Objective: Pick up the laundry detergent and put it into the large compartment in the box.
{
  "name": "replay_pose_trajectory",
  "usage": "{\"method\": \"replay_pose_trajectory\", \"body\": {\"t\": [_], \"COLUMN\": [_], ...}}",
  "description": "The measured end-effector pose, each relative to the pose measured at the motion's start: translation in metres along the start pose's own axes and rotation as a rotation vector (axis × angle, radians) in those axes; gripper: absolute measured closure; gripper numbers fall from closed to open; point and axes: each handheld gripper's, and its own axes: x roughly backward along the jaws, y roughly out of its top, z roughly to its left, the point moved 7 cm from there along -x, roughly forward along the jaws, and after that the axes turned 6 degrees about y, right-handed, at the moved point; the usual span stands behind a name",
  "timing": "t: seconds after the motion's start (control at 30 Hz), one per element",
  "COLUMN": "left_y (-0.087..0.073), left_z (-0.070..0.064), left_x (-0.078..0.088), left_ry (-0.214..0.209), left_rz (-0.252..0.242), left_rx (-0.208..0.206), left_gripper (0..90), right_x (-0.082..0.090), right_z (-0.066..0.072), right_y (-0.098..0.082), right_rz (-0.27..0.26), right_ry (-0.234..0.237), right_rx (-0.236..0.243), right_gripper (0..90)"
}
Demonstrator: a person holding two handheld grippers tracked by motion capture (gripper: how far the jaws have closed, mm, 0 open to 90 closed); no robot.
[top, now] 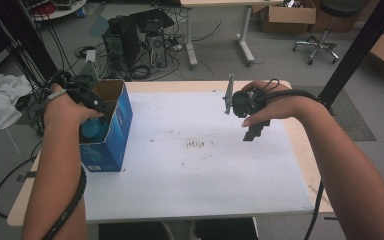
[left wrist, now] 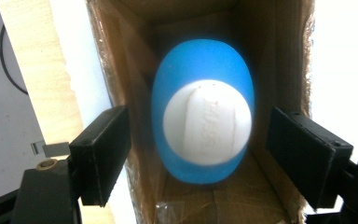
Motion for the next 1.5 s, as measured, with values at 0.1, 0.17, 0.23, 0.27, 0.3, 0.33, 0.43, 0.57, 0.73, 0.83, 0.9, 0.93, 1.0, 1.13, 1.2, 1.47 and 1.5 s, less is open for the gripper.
{"method": "replay_pose_trajectory", "body": {"t": [0.1, 0.17, 0.23, 0.27, 0.3, 0.33, 0.43, 0.57, 0.73, 0.83, 0.9, 0.93, 1.0, 1.13, 1.2, 1.47, 1.5], "left_y": [-0.001, -0.002, -0.003, -0.004, -0.005, -0.006, -0.008, -0.010, -0.014, -0.014, -0.015, -0.015, -0.015, -0.016, -0.016, -0.019, -0.019], "left_z": [0.001, 0.001, 0.002, 0.002, 0.002, 0.003, 0.004, 0.004, 0.001, -0.002, -0.004, -0.005, -0.008, -0.013, -0.015, -0.023, -0.025], "left_x": [0.003, 0.005, 0.008, 0.010, 0.011, 0.013, 0.018, 0.027, 0.035, 0.042, 0.045, 0.046, 0.048, 0.052, 0.053, 0.057, 0.058], "left_ry": [0.009, 0.012, 0.012, 0.015, 0.017, 0.019, 0.024, 0.030, 0.029, 0.030, 0.034, 0.036, 0.029, 0.026, 0.031, 0.049, 0.046], "left_rz": [0.003, 0.004, 0.003, 0.003, 0.001, 0.006, 0.004, -0.006, 0.013, -0.005, -0.006, -0.008, -0.011, -0.014, -0.015, -0.021, -0.027], "left_rx": [-0.005, -0.011, -0.011, -0.014, -0.013, -0.016, -0.027, -0.039, -0.059, -0.070, -0.079, -0.081, -0.088, -0.100, -0.109, -0.146, -0.156], "left_gripper": [22.1, 21.4, 20.2, 19.4, 18.3, 16.9, 15.5, 14.5, 11.8, 11.2, 9.9, 8.8, 8.0, 6.5, 6.4, 0.6, 0.2], "right_x": [0.001, 0.001, 0.001, 0.001, 0.001, 0.001, 0.001, 0.001, 0.002, 0.003, 0.003, 0.003, 0.003, 0.003, 0.002, 0.002, 0.003], "right_z": [0.001, 0.001, 0.002, 0.002, 0.002, 0.002, 0.003, 0.003, 0.004, 0.004, 0.004, 0.004, 0.004, 0.005, 0.005, 0.006, 0.007], "right_y": [0.000, 0.000, -0.001, -0.001, -0.001, -0.001, -0.001, -0.001, 0.000, -0.001, -0.001, -0.002, -0.002, -0.004, -0.005, -0.008, -0.009], "right_rz": [-0.002, 0.000, -0.002, -0.003, -0.002, -0.001, -0.001, -0.003, -0.006, -0.009, -0.009, -0.007, -0.008, -0.014, -0.015, -0.015, -0.016], "right_ry": [-0.003, -0.003, -0.003, -0.003, -0.003, -0.004, -0.004, -0.005, -0.005, -0.007, -0.007, -0.009, -0.009, -0.009, -0.009, -0.006, -0.004], "right_rx": [-0.001, -0.001, -0.002, -0.001, -0.002, -0.002, -0.002, -0.002, 0.001, 0.004, 0.001, 0.001, 0.000, -0.003, -0.007, -0.005, -0.006], "right_gripper": [16.0, 15.9, 15.9, 16.0, 15.9, 16.0, 15.9, 15.9, 15.9, 15.9, 16.0, 15.9, 15.9, 15.9, 15.9, 15.9, 15.9]}}
